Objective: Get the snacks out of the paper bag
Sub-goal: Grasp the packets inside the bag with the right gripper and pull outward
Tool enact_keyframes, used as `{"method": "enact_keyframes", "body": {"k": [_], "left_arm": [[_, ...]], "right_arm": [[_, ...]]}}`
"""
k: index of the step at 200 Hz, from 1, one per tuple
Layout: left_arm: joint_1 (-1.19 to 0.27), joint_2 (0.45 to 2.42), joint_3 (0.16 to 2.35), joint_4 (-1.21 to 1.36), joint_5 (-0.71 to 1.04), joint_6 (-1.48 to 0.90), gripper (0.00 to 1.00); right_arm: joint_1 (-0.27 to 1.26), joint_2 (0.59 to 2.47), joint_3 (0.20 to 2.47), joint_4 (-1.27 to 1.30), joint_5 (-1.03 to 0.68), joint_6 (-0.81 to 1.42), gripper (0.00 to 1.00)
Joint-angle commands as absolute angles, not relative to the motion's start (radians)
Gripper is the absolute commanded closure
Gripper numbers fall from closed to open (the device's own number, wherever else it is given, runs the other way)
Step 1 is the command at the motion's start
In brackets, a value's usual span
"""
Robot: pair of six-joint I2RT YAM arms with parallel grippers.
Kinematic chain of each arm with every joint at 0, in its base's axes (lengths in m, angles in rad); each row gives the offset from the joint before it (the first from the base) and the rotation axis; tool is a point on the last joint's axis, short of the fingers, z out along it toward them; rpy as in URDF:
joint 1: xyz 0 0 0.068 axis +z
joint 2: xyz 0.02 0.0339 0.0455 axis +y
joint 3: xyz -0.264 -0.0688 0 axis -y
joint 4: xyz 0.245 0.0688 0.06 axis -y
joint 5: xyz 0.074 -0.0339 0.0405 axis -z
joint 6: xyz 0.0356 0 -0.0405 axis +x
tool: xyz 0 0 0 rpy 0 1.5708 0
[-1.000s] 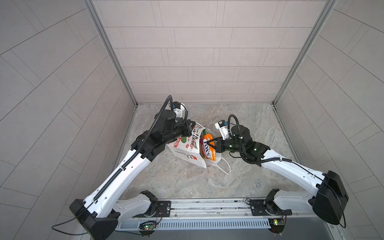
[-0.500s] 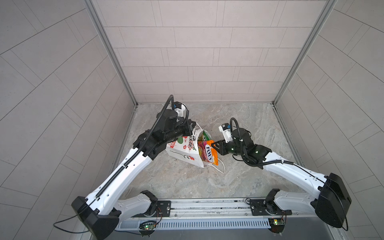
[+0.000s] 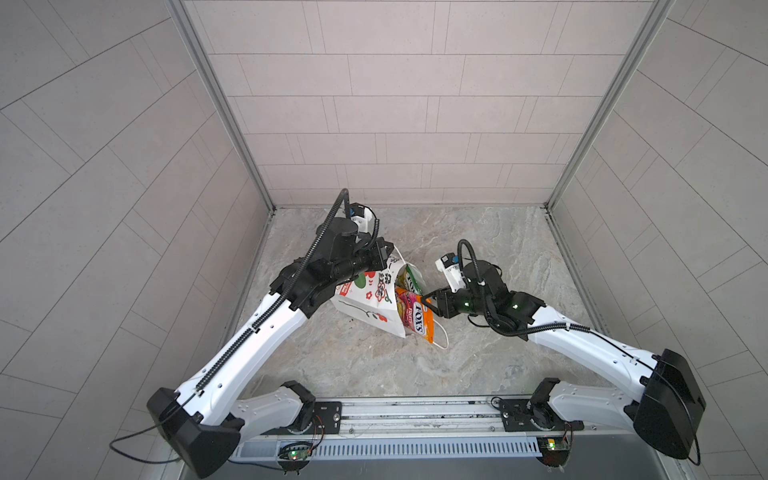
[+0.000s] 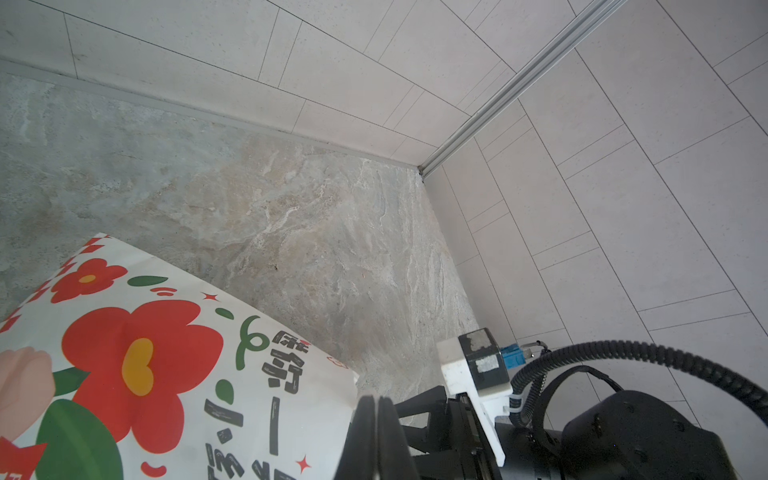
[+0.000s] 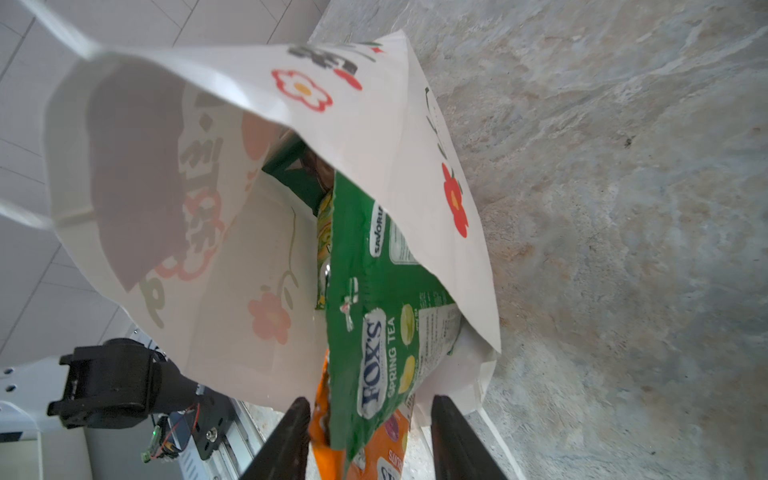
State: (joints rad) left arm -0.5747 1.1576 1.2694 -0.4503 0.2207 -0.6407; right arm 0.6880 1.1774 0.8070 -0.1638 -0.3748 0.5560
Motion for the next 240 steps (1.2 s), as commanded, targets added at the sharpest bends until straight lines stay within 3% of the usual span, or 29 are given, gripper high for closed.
{"method": "enact_keyframes", "body": {"k": [1, 58, 112, 176, 240], "left_arm": [[-0.574, 1.153, 1.307, -0.372, 0.212, -0.658, 1.0], [-0.574, 1.163, 1.3, -0.341, 0.19, -0.681, 1.0], [-0.574, 1.171, 1.303, -0.325, 0.169, -0.69, 1.0], [-0.574, 1.175, 1.308, -0.322, 0.164, -0.69, 1.0], [-0.574, 1.172, 1.31, -0.325, 0.174, -0.69, 1.0]], "right_arm": [[0.696, 1.134, 0.762, -0.174, -0.37, 0.548, 0.47], [0.701, 1.081, 0.66, -0.138, -0.364, 0.562, 0.38], [0.705, 0.9, 0.532, -0.059, -0.3, 0.54, 0.25], [0.723, 0.799, 0.415, 0.115, -0.428, 0.51, 0.22], [0.825, 0.981, 0.429, 0.233, -0.362, 0.465, 0.31]]}}
